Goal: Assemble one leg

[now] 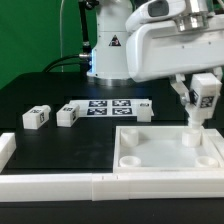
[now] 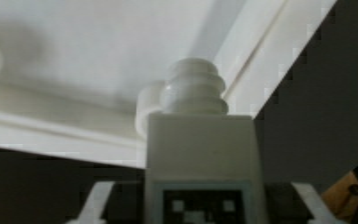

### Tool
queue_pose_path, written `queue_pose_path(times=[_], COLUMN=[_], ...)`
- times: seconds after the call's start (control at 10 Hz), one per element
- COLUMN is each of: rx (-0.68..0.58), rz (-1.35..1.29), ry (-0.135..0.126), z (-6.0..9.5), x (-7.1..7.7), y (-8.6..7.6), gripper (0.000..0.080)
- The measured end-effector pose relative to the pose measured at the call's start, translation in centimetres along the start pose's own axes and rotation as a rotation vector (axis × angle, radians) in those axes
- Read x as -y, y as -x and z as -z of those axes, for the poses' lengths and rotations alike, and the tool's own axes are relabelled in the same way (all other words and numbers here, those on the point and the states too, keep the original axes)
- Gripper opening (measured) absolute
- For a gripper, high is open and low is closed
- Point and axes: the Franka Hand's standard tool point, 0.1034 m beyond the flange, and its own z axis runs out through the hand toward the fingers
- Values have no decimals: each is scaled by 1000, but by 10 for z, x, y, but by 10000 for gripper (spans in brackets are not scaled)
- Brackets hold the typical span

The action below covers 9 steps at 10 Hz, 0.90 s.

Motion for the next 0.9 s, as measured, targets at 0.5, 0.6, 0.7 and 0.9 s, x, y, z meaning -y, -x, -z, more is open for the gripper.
queue_pose_path(times=[0.5,0.6,0.7,0.9], rx=[-24,-35,-24,-34], rz=[35,31,31,27], ry=[5,13,2,0], z=[-9,-14,-21,-28], x=[-7,-12,-10,-13], y=[-7,2,-2,-12], gripper=[287,287,287,287])
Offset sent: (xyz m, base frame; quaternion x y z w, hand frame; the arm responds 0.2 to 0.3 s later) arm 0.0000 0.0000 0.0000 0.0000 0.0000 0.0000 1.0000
